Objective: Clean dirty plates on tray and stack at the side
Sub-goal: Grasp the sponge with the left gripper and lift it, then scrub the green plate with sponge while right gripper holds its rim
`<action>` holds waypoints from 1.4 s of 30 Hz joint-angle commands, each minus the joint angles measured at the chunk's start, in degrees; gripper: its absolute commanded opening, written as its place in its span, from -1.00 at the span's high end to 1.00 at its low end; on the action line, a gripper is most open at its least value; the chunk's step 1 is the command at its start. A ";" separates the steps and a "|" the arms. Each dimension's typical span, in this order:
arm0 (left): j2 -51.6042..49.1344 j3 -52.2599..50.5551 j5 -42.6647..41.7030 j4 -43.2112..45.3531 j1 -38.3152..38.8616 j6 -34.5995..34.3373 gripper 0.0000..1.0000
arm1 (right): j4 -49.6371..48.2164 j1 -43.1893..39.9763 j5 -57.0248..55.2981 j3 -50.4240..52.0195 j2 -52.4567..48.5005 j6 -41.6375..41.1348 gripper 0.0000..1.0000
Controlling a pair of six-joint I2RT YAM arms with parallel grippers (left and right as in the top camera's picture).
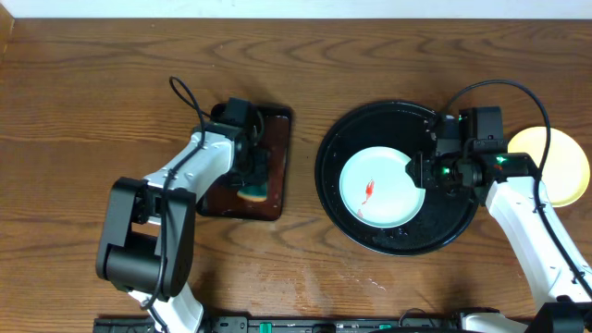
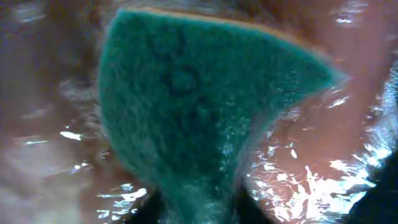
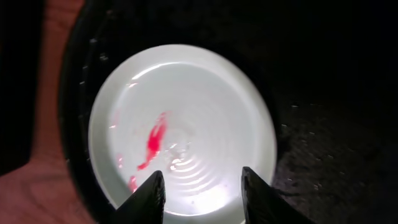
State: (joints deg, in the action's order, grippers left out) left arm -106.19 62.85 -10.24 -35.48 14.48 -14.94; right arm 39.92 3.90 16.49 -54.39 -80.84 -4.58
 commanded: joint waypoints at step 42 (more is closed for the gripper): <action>-8.81 16.17 -9.20 10.82 29.79 -9.01 0.85 | 1.81 -6.16 -3.50 -1.01 -10.23 -1.81 0.19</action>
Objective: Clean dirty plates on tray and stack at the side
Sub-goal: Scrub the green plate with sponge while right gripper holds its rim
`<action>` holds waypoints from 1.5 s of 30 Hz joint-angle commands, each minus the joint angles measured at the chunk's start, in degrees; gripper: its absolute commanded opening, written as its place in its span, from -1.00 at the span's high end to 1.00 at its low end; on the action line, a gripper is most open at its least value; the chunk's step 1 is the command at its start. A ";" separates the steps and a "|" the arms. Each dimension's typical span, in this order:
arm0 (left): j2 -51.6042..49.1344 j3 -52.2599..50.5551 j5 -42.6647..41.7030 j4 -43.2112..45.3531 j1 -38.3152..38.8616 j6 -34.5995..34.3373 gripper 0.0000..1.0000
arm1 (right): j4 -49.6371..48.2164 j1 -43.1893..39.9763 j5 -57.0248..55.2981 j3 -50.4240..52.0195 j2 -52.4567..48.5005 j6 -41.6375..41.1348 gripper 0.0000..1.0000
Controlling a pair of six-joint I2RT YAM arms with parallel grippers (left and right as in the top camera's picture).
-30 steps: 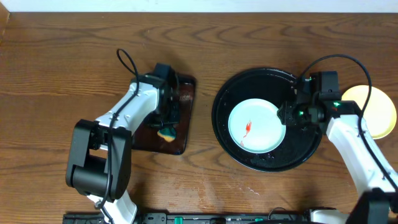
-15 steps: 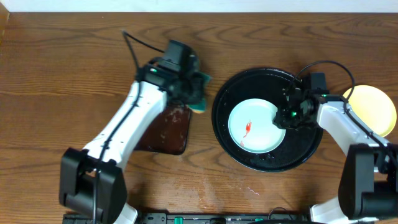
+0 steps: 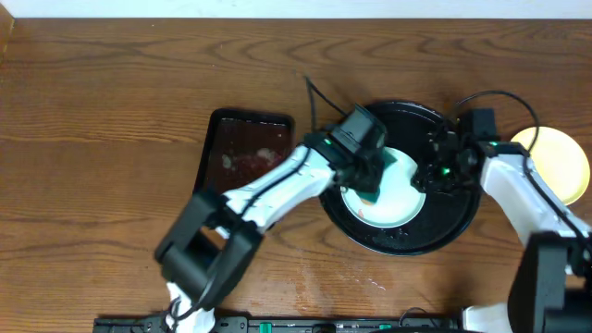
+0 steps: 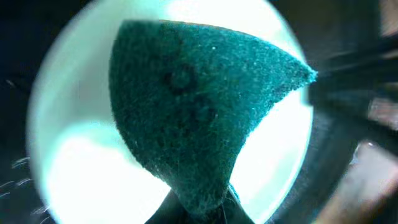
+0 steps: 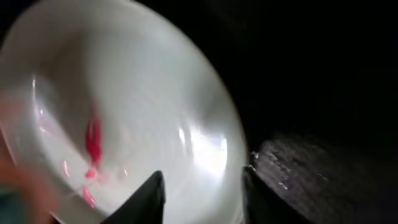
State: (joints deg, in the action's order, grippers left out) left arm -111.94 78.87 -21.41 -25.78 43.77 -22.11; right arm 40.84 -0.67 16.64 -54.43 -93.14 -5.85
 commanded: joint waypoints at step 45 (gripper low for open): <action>-4.90 0.79 0.07 -4.46 -1.88 -2.73 0.22 | -10.25 -0.74 1.62 3.61 -7.72 -0.52 0.97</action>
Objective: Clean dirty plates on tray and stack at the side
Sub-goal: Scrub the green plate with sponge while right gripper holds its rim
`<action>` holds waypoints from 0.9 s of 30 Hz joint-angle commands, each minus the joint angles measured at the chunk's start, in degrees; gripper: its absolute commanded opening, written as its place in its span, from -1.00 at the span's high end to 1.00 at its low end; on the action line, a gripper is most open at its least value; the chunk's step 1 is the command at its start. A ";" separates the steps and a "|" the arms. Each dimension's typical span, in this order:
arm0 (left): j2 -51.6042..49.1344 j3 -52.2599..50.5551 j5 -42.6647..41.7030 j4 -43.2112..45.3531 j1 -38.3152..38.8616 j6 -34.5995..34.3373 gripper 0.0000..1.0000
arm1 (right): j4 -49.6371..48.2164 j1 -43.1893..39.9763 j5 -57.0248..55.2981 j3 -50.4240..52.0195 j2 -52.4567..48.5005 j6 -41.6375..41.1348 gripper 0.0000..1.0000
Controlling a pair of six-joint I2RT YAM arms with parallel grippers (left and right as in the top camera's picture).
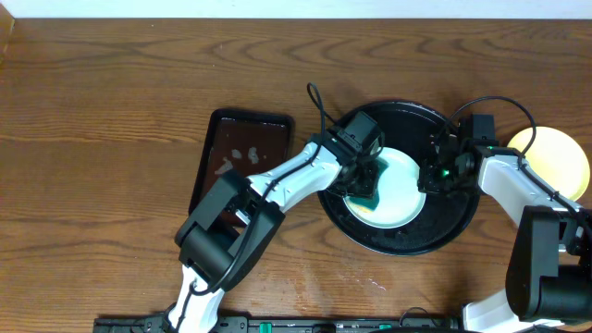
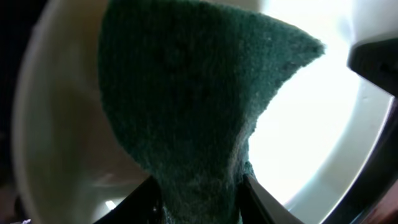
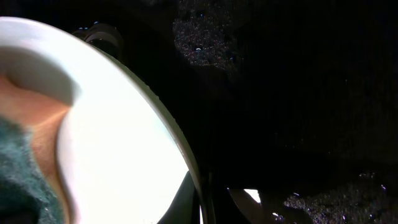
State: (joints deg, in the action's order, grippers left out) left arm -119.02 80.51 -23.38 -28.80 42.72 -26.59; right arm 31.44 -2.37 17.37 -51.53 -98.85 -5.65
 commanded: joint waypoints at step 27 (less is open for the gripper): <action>-2.03 1.20 20.70 -5.53 0.94 3.61 0.86 | -0.37 0.96 0.92 0.70 -2.01 -0.72 0.98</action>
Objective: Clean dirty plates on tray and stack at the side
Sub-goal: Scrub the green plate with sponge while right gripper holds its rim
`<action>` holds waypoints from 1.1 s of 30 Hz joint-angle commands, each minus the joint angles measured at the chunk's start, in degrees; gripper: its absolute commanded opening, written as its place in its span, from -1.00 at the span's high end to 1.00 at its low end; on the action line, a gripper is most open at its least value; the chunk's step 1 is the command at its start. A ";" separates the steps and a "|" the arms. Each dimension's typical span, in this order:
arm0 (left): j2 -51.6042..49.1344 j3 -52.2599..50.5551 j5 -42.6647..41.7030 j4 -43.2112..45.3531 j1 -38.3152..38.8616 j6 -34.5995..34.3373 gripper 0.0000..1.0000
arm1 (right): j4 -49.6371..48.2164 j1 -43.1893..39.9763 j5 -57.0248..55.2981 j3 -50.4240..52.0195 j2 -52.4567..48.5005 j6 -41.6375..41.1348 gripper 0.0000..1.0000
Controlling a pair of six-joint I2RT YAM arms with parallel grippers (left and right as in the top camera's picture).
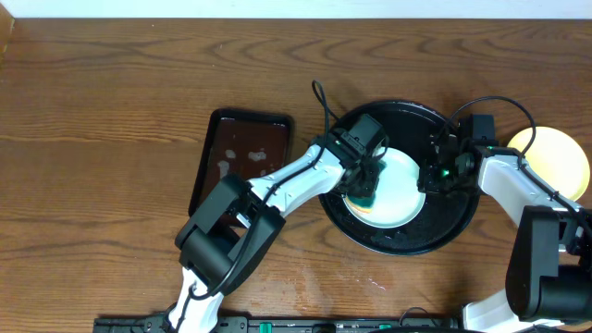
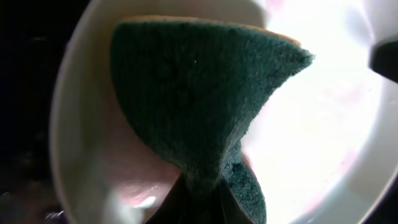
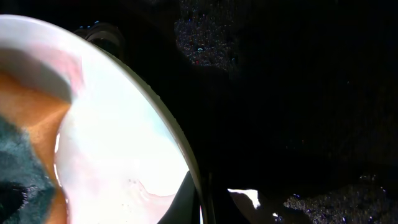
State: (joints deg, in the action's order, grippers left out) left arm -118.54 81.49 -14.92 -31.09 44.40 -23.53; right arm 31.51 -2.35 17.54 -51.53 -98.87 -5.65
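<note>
A white plate (image 1: pixel 400 190) lies in the round black tray (image 1: pixel 407 236). My left gripper (image 1: pixel 368 174) is shut on a green sponge (image 1: pixel 366 191) that presses on the plate's left half. In the left wrist view the sponge (image 2: pixel 193 93) covers much of the plate (image 2: pixel 317 118), and the left gripper (image 2: pixel 200 206) pinches its lower tip. A thin pink film lies on the plate. My right gripper (image 1: pixel 428 176) is shut on the plate's right rim; in the right wrist view it (image 3: pixel 202 199) clamps the edge of the plate (image 3: pixel 118 130).
A yellow plate (image 1: pixel 558 165) sits on the table right of the black tray, under the right arm. A dark rectangular tray (image 1: pixel 242 157) holding liquid lies left of the black tray. Wet droplets speckle the black tray floor (image 3: pixel 298 93).
The sponge has shifted a little on the plate, and a pink watery film now shows on the white surface. My right gripper stays on the rim in the same place.
First my left gripper held the sponge in the rectangular tray's liquid while my right hung open over the red-stained plate. Then the sponge was above the plate and my right gripper at its right edge. Later the sponge pressed down, right shut on the rim; now only pink film shows.
</note>
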 commanded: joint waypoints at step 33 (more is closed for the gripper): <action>-8.11 3.23 1.16 -1.11 3.15 3.93 0.85 | -0.50 0.94 0.76 0.70 -1.99 -0.76 0.98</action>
State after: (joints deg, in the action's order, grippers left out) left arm -123.90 86.30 -25.85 -26.94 47.46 -16.58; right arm 31.03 -2.33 18.13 -51.48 -99.07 -5.82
